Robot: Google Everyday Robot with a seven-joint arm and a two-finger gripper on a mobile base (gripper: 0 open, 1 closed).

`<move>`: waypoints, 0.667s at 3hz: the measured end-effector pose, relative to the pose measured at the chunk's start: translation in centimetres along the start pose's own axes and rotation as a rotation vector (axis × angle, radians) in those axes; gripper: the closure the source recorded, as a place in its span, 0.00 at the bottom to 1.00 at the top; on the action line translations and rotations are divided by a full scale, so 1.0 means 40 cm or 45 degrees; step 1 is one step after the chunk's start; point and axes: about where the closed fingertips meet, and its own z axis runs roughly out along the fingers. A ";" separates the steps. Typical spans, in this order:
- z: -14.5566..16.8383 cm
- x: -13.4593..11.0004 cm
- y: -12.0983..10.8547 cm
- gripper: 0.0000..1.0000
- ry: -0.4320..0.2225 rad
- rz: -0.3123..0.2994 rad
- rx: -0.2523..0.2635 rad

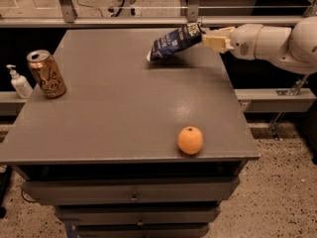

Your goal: Move blue chip bag near orange

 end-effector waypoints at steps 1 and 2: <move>-0.071 -0.027 0.067 1.00 0.037 0.028 -0.145; -0.148 -0.034 0.140 1.00 0.100 0.044 -0.302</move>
Offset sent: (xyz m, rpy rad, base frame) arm -0.1845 -0.0128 0.0153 -0.1011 0.2821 0.5451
